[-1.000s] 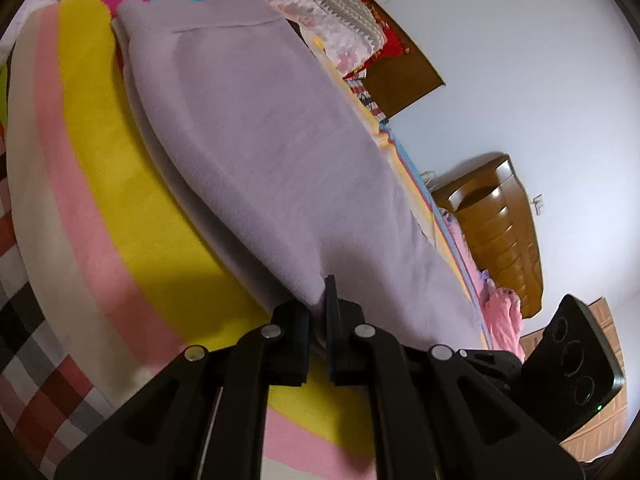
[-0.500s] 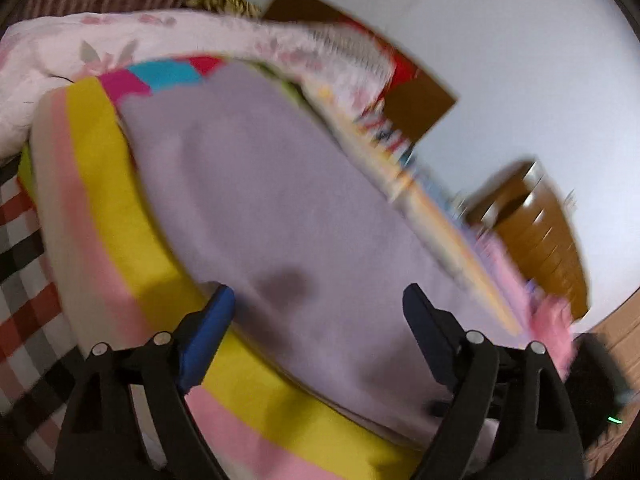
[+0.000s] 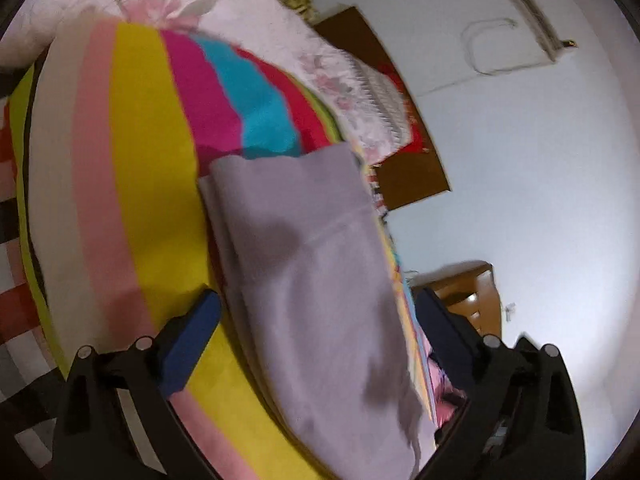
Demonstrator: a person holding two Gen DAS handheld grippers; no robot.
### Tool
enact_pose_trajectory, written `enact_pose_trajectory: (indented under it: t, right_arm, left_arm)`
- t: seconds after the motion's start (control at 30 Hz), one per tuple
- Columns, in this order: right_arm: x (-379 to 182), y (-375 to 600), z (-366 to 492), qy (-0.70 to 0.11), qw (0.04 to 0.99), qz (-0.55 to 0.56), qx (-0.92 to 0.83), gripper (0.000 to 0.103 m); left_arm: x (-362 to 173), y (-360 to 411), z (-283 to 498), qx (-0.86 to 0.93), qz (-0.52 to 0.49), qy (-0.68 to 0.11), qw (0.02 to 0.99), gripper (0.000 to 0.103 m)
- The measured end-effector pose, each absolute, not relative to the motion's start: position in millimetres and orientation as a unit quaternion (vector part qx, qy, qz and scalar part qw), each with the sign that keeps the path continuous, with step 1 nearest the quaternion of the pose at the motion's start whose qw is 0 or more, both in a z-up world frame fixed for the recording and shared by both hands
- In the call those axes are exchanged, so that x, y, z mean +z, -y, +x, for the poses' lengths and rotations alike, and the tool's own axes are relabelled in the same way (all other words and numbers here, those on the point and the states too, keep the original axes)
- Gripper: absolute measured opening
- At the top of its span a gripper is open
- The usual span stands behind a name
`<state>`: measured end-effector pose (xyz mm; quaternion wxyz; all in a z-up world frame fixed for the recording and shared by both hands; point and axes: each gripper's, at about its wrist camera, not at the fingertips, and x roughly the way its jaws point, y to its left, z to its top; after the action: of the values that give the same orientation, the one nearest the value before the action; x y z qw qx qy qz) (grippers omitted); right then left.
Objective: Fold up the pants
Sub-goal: 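Move both tools to the cuff end of the lilac sweatpants, then grasp the cuffs with the right tool while the left tool grasps beside it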
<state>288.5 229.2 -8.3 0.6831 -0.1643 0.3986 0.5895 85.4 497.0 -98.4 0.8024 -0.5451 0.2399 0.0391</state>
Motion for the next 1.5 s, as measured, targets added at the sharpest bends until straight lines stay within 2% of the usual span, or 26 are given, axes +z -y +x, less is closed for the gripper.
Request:
enact_pose_trajectory:
  t: [0.2, 0.4, 0.43, 0.47, 0.5, 0.57, 0.63, 0.9, 1.03, 1.1, 1.13, 1.17, 1.2, 1.23, 1.27, 1.37, 1.5]
  right_arm:
    - [-22.5, -321.4, 342.0, -0.428, 0.637, -0.14, 0.625, 0.068]
    - [-56.5, -381.0, 355.0, -0.481, 0.565, -0.15, 0.654, 0.069]
    - [-57.9, -382.0, 354.1, -0.48, 0.56, -0.149, 0.659, 0.062]
    - [-57.1, -381.4, 352.2, -0.48, 0.553, -0.146, 0.666, 0.049]
    - [-56.4, -383.0, 350.4, -0.48, 0.55, -0.151, 0.667, 0.045]
    - [-51.8, -381.6, 344.7, -0.467, 0.553, -0.171, 0.669, 0.026]
    - [-39.3, -376.8, 343.1, -0.442, 0.562, -0.174, 0.677, 0.023]
    - [-7.5, -353.3, 327.9, -0.382, 0.539, -0.117, 0.742, 0.023]
    - [-19.0, -354.9, 338.1, -0.403, 0.544, -0.114, 0.727, 0.024]
    - [-33.2, -360.8, 345.2, -0.426, 0.565, -0.127, 0.695, 0.031]
    - [-41.4, -365.4, 350.6, -0.444, 0.583, -0.136, 0.667, 0.044]
    - [-44.4, -365.4, 353.6, -0.451, 0.592, -0.14, 0.653, 0.061]
    - [-44.3, -362.9, 357.6, -0.455, 0.606, -0.141, 0.637, 0.065]
    - [-39.0, -357.3, 358.9, -0.446, 0.617, -0.134, 0.634, 0.069]
    - [-31.6, -351.6, 357.7, -0.432, 0.632, -0.136, 0.629, 0.069]
    - [-2.1, -328.7, 333.1, -0.367, 0.662, -0.174, 0.63, 0.069]
    - [6.5, -313.0, 259.3, -0.345, 0.617, -0.233, 0.668, 0.069]
  left_arm:
    - [-109.0, -498.5, 93.9, 0.039, -0.539, -0.244, 0.806, 0.1]
    - [-104.9, -500.2, 104.6, 0.024, -0.547, -0.245, 0.8, 0.1]
    - [-104.9, -500.2, 108.9, 0.024, -0.548, -0.248, 0.799, 0.1]
    - [-105.9, -499.0, 105.3, 0.026, -0.546, -0.251, 0.799, 0.101]
    - [-106.7, -498.4, 107.4, 0.03, -0.541, -0.255, 0.801, 0.101]
    - [-107.6, -496.5, 103.0, 0.035, -0.538, -0.251, 0.804, 0.101]
    - [-108.9, -496.1, 97.5, 0.034, -0.538, -0.239, 0.808, 0.101]
    - [-107.8, -494.5, 85.4, 0.019, -0.554, -0.215, 0.804, 0.101]
    - [-114.8, -500.7, 85.2, 0.029, -0.567, -0.19, 0.801, 0.101]
    - [-107.2, -500.3, 92.4, 0.039, -0.554, -0.198, 0.808, 0.101]
    - [-103.2, -499.9, 94.3, 0.048, -0.548, -0.199, 0.811, 0.101]
    - [-101.4, -499.8, 97.3, 0.057, -0.548, -0.197, 0.811, 0.095]
    - [-99.6, -499.2, 96.3, 0.071, -0.546, -0.203, 0.81, 0.071]
    - [-97.0, -499.7, 95.0, 0.097, -0.535, -0.218, 0.81, 0.054]
    - [-94.4, -501.2, 92.6, 0.108, -0.525, -0.227, 0.813, 0.032]
    - [-90.4, -511.4, 91.6, 0.088, -0.519, -0.236, 0.817, 0.028]
    - [-83.3, -518.0, 98.1, 0.084, -0.499, -0.28, 0.816, 0.027]
